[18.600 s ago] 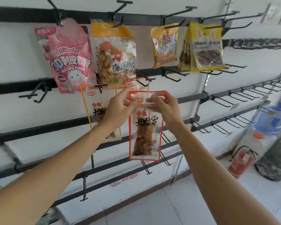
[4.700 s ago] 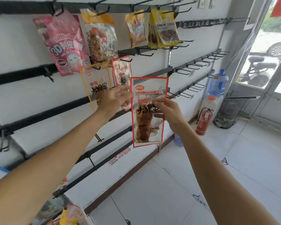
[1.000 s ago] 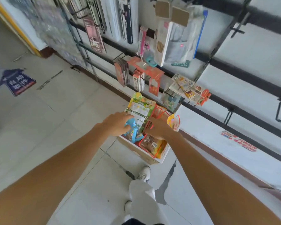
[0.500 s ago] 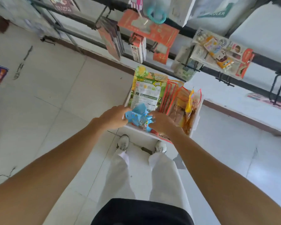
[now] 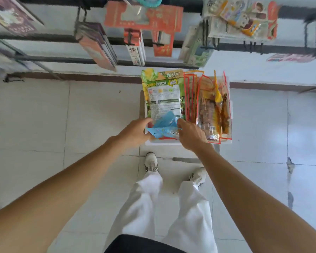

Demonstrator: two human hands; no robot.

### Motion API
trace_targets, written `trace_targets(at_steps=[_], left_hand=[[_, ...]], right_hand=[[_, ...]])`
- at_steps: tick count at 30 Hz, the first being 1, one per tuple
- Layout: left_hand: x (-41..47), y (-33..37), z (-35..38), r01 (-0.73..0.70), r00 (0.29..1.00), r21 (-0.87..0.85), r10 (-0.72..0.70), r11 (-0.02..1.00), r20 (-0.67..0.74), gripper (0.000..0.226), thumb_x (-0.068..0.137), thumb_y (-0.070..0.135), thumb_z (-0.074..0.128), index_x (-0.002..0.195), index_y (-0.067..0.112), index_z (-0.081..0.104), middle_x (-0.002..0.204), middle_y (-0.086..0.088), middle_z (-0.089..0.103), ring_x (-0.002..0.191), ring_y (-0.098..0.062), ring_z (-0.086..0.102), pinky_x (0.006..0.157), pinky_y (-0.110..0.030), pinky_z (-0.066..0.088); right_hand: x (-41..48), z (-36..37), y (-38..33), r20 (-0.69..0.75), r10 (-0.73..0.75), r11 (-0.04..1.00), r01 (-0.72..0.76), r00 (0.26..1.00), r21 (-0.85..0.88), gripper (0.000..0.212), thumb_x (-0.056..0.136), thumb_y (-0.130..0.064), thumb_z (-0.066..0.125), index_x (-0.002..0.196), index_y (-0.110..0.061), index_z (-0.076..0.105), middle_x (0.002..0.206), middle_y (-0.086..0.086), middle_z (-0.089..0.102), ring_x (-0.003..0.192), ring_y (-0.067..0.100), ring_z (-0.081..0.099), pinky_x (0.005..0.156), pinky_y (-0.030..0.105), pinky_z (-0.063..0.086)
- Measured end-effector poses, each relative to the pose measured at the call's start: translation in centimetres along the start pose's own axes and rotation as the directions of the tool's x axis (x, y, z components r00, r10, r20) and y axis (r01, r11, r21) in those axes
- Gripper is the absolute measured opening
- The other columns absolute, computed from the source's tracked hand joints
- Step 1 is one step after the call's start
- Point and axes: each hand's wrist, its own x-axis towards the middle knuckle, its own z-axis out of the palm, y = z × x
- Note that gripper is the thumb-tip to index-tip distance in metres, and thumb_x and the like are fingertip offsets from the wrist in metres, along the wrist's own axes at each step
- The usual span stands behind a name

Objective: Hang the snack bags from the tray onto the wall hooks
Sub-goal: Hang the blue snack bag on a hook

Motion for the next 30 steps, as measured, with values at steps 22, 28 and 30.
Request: trace_targets(at_steps=[22,28,30], left_hand=[[-13.7,28.0,5.6,-0.035,0.982,-0.735,0.158,0.677,0.099,0.023,0.092,0.023,0.065,0.115,0.022,0.061,0.108,0.002,0.062,0.107,-0.022,0.059,0.093,-0.051,0.05],[-20.7,36.9,8.3,-0.132,0.908,-0.781,0.39,0.611,0.151,0.01,0.095,0.016,0.058,0.105,0.015,0.062,0.094,-0.005,0.066,0.084,-0.02,0.064,0.078,-0.037,0.055],[-22.2,39.1,8.6,-0.198,0.892,-0.783,0.44,0.59,0.106,0.012,0.095,0.011,0.057,0.106,0.013,0.061,0.096,-0.006,0.064,0.085,-0.021,0.064,0.075,-0.035,0.058]], right_hand=[[-31.0,-15.3,9.1,-0.417,0.383,0.172,0.38,0.824,0.909,0.032,0.105,-0.002,0.037,0.122,-0.013,0.062,0.113,0.016,0.068,0.089,0.024,0.071,0.072,0.034,0.062],[-40.7,-17.2,12.0,-0.554,0.386,0.068,0.576,0.738,0.815,0.028,0.105,-0.005,0.041,0.112,-0.017,0.065,0.106,0.015,0.068,0.081,0.022,0.073,0.067,0.033,0.06],[-43.2,-17.8,12.9,-0.579,0.406,0.079,0.605,0.707,0.793,0.026,0.105,-0.004,0.041,0.112,-0.014,0.064,0.103,0.015,0.067,0.077,0.02,0.072,0.065,0.03,0.059]])
